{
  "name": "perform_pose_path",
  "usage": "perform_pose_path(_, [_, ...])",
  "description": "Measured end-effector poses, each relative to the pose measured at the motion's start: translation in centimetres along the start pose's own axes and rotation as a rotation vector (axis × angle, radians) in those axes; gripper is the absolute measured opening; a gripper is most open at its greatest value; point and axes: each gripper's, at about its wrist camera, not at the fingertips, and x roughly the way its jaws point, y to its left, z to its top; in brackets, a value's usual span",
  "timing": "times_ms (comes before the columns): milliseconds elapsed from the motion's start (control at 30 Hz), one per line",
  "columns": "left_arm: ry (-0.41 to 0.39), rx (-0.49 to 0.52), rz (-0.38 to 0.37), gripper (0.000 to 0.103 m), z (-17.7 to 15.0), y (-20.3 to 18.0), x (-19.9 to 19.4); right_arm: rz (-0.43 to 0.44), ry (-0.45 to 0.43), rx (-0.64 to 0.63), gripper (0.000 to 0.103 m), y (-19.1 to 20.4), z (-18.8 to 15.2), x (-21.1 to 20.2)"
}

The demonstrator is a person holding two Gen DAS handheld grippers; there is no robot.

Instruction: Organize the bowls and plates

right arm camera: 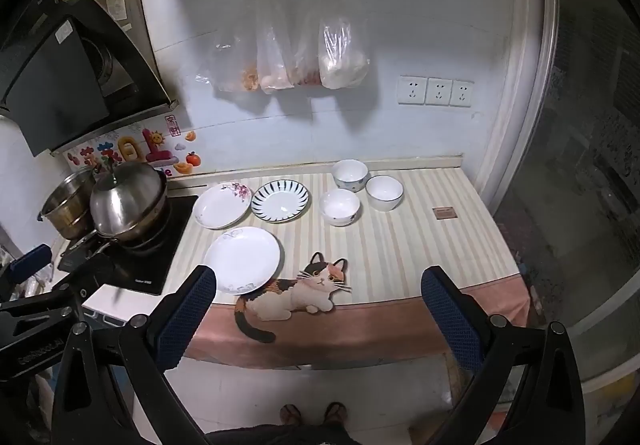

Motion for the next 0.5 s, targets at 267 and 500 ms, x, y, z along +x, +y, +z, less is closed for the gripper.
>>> perform_pose_path(267, [0.002, 0.001, 0.003, 0.103, -0.02, -0.01, 0.14, 0.000, 0.001, 0.002, 0.103, -0.07, 0.12, -0.13])
perform_pose_path(500, [-0.005, 0.004, 0.002, 0.103, 0.12, 0.15, -0.38, 0.007, -0.003, 0.006, 0.103, -0.52, 0.31, -0.37])
